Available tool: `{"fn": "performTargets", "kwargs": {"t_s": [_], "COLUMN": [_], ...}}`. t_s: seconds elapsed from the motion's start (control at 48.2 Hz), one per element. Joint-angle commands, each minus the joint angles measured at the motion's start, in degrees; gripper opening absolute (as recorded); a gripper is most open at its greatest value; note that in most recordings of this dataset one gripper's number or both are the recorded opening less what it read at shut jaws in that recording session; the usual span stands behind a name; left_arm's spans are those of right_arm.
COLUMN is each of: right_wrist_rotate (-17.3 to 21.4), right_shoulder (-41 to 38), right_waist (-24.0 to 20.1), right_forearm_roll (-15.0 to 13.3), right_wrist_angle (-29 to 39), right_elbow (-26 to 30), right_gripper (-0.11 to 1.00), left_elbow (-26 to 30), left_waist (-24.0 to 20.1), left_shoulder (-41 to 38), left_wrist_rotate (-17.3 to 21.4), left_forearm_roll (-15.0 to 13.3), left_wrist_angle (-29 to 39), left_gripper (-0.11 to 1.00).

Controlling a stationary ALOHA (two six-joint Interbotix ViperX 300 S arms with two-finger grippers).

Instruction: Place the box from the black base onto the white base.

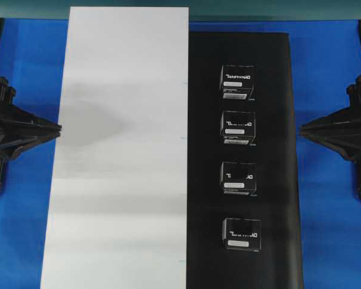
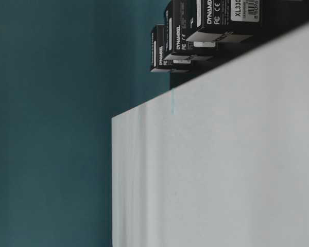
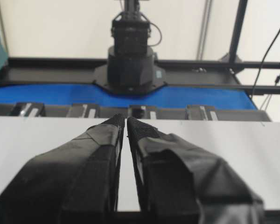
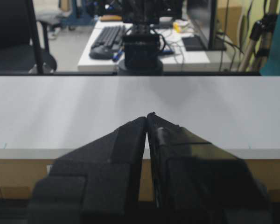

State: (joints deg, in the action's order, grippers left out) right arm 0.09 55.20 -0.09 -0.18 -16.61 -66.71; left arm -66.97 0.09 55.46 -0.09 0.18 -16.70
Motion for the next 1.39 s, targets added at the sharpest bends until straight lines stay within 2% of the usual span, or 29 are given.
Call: {"fn": "performTargets", "kwargs": {"t_s": [0.0,0.083,0.208,0.478,0.602,0.768,0.872,1.038,1.163,1.37], "right_wrist_rotate": [0.7,1.93,4.39,5.89,7.03,8.35,7.82,5.19,1.41,-4.92], "right_shoulder": [-0.35,-0.44,-0.44,-0.35,-0.18,-0.09,0.0,-0.62,-2.9,-8.44], "right_waist": [0.09,-0.35,-0.35,1.23,5.63,15.21,18.28,21.45,24.87,30.85], "right_forearm_roll": [0.62,2.11,2.37,2.37,2.55,2.29,1.85,-1.58,-2.99,-2.81], "right_wrist_angle": [-0.26,2.29,10.63,29.62,40.78,53.61,57.74,63.37,65.13,66.09], "right_elbow": [1.14,2.29,4.83,11.6,17.14,21.27,22.24,22.15,21.97,22.15], "right_gripper": [0.14,0.22,0.13,0.11,0.11,0.12,0.12,0.13,0.14,0.16], "left_elbow": [2.72,4.83,7.38,9.58,10.2,11.6,11.87,11.87,12.04,13.18], "left_waist": [-0.35,-0.35,-0.35,-0.35,-0.35,-0.35,-0.35,-0.44,-0.44,0.18], "left_shoulder": [-0.97,-0.97,-0.7,0.79,0.97,0.79,0.97,0.79,0.79,0.7], "left_wrist_rotate": [-1.85,-2.81,-3.08,-3.16,-3.34,-3.34,-3.34,-3.34,-3.34,-3.78], "left_forearm_roll": [0.7,0.7,0.7,0.7,0.7,0.7,0.7,0.7,0.7,0.7], "left_wrist_angle": [1.58,4.92,9.14,13.45,16.17,19.69,20.3,21.8,21.97,22.5], "left_gripper": [0.14,0.08,-0.02,-0.02,-0.02,-0.02,-0.02,-0.02,-0.02,-0.02]}}
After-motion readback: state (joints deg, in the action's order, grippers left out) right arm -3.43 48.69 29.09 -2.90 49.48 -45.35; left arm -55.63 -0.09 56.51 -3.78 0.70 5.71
